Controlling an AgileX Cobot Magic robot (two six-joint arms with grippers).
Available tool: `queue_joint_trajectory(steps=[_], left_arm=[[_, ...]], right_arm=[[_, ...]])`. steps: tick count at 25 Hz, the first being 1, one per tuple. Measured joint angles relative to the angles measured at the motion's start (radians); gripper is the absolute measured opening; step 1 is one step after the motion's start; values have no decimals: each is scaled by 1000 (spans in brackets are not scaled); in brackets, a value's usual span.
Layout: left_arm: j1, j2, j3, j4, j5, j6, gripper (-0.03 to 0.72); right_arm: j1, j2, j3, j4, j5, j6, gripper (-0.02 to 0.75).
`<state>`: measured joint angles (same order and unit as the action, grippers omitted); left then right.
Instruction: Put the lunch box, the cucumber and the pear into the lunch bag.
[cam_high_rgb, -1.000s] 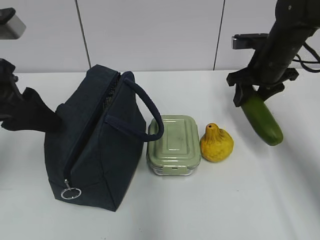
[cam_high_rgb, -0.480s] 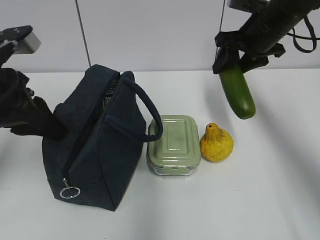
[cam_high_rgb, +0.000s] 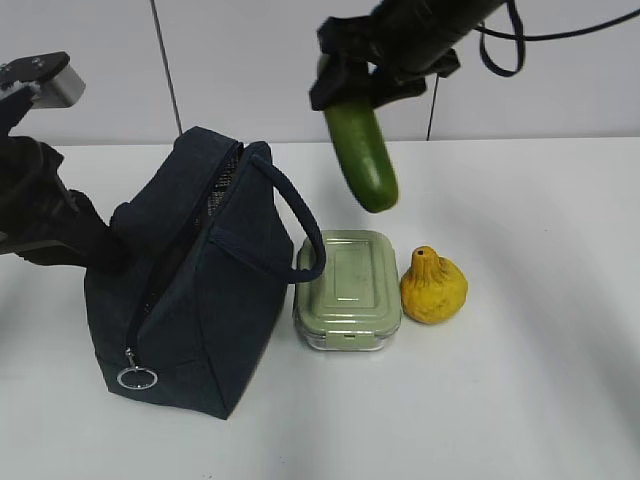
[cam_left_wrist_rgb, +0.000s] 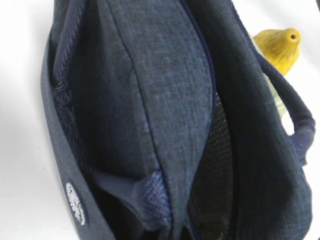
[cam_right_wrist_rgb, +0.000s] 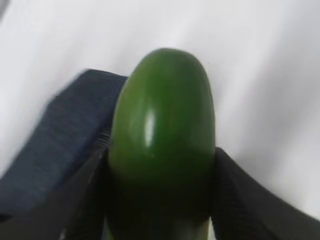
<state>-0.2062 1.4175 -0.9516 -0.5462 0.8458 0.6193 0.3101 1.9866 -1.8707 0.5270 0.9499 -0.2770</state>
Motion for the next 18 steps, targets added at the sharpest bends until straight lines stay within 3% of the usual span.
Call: queue_joint_trajectory(steps=[9, 18], left_arm=[[0, 0, 0, -6, -13, -11, 3], [0, 0, 0, -24, -26, -11, 2]], right_arm=[[111, -2, -49, 417, -175, -335, 401], [172, -2, -50, 508, -290, -563, 401]])
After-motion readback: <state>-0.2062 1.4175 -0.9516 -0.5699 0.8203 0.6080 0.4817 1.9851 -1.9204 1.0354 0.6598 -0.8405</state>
